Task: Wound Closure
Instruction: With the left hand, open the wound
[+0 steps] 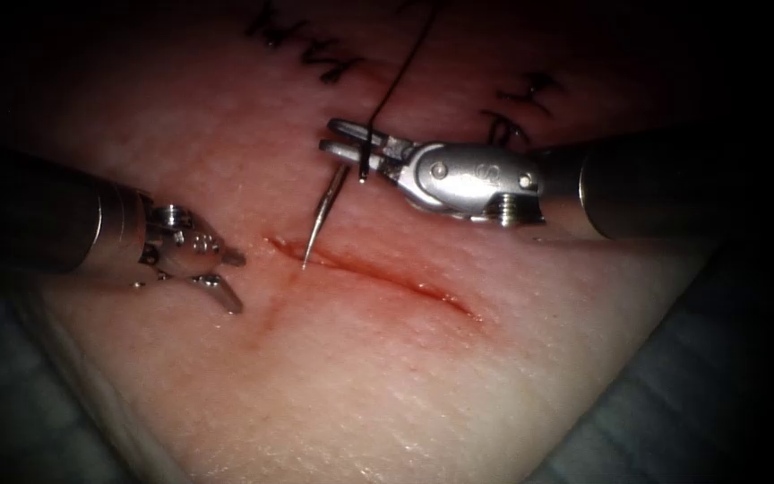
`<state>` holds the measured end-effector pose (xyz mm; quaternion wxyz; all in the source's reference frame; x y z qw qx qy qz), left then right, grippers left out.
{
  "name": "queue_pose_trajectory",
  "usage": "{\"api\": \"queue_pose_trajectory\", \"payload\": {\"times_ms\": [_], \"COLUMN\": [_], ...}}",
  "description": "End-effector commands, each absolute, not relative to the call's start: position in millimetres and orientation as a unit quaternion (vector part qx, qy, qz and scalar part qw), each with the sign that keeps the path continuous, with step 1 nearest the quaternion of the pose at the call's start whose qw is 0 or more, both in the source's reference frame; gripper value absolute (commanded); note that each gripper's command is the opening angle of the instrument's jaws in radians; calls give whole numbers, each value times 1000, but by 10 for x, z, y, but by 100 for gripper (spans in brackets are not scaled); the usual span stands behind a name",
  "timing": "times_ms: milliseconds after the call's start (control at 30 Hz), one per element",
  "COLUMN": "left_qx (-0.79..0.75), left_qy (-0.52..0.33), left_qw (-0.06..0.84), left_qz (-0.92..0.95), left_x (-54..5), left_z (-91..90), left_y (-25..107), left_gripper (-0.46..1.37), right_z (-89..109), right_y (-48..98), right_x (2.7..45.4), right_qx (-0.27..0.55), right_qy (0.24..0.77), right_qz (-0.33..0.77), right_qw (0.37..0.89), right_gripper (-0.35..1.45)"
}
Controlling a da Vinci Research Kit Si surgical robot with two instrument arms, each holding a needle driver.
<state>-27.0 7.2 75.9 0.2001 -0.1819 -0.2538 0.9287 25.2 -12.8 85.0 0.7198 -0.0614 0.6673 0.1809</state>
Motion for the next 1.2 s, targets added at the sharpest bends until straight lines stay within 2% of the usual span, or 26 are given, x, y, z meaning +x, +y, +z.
{"api": "queue_pose_trajectory", "payload": {"times_ms": [33, 367, 567, 833, 900, 967, 1033, 1067, 1200], "left_qx": [-182, -182, -186, -220, -224, -233, -245, -254, -275], "left_qy": [-255, -259, -263, -251, -246, -240, -234, -227, -226], "left_qw": [200, 201, 206, 215, 216, 209, 206, 205, 201], "left_qz": [928, 927, 924, 918, 918, 919, 918, 918, 913], "left_x": [-270, -271, -275, -281, -283, -285, -288, -290, -296], "left_z": [758, 754, 743, 731, 729, 728, 728, 729, 734], "left_y": [72, 76, 83, 96, 101, 104, 108, 110, 113], "left_gripper": [31, 30, 20, 21, 14, -12, -30, -35, -35], "right_z": [848, 843, 843, 841, 840, 839, 838, 837, 833], "right_y": [-129, -131, -130, -128, -128, -128, -128, -128, -128], "right_x": [251, 249, 246, 244, 243, 242, 241, 241, 238], "right_qx": [-63, -67, -67, -66, -67, -67, -69, -68, -71], "right_qy": [667, 668, 669, 669, 669, 670, 670, 670, 670], "right_qz": [183, 179, 180, 180, 178, 178, 176, 176, 176], "right_qw": [719, 719, 718, 718, 718, 717, 718, 718, 717], "right_gripper": [-35, -35, -35, -35, -35, -35, -35, -35, -35]}}
